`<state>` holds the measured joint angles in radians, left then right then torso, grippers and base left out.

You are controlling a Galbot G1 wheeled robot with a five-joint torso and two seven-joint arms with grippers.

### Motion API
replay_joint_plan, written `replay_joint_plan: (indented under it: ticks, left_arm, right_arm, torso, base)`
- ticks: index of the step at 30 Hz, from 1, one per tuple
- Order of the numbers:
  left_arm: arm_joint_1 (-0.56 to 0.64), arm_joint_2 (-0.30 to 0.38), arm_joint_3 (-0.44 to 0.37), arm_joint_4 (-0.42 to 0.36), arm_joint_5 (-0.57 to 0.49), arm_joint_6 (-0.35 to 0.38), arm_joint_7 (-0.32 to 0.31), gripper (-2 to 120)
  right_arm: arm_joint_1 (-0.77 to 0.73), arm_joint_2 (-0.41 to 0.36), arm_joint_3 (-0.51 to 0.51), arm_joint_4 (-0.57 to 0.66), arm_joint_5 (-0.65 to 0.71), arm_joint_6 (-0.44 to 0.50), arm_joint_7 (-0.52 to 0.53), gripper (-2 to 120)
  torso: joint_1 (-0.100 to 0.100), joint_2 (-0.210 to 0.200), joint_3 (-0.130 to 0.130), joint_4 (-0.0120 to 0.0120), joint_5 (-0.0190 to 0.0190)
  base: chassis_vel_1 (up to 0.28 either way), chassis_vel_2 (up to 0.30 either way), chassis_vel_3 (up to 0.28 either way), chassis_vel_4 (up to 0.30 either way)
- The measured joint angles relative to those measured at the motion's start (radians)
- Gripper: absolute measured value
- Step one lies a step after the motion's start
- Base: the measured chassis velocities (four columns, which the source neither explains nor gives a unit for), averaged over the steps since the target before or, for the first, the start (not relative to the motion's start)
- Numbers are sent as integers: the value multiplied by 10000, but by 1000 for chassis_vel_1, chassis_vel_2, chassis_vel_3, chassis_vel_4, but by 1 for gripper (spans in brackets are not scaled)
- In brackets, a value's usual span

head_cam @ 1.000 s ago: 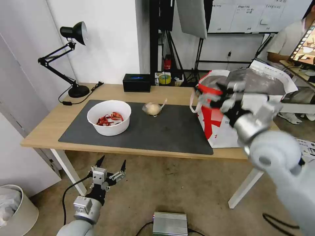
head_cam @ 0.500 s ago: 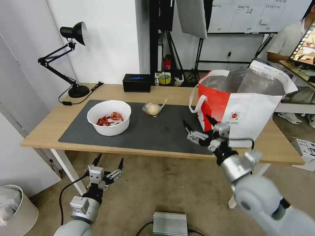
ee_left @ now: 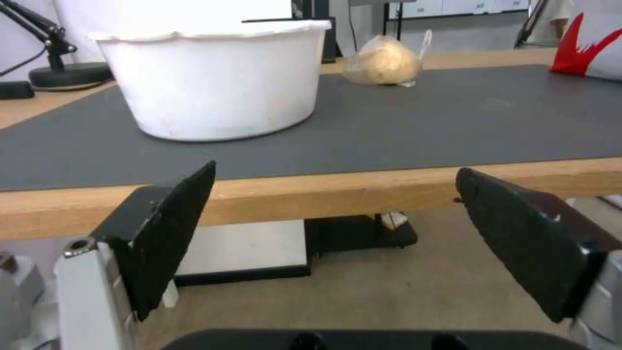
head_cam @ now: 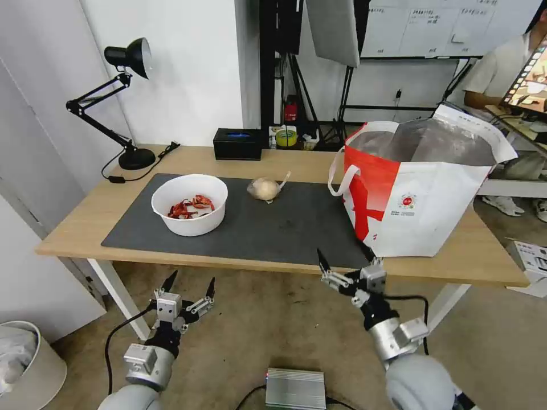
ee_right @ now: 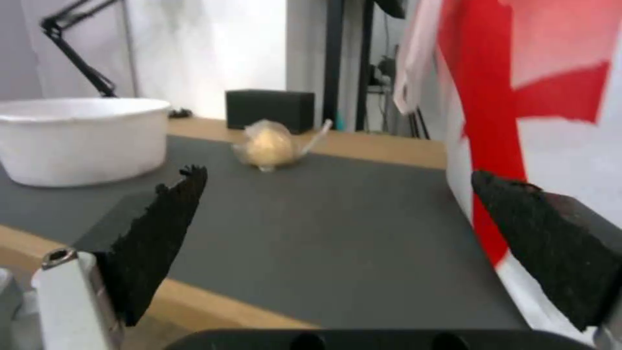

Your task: Pick up the trash from the table and place it into the takeout bag.

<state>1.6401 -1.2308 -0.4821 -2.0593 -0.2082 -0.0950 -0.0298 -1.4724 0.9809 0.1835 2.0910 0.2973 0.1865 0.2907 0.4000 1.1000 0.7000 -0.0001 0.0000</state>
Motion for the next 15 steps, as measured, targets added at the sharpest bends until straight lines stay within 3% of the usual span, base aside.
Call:
replay_joint_plan:
  ticks: [15]
  left_arm:
    - [-196,-61,180,204,2,-5,8,100]
  right_arm:
    - [-579,221,-21,-266,-515,92,779,100]
  torso:
    - [0,0,0,0,0]
  base:
    - [0,0,0,0]
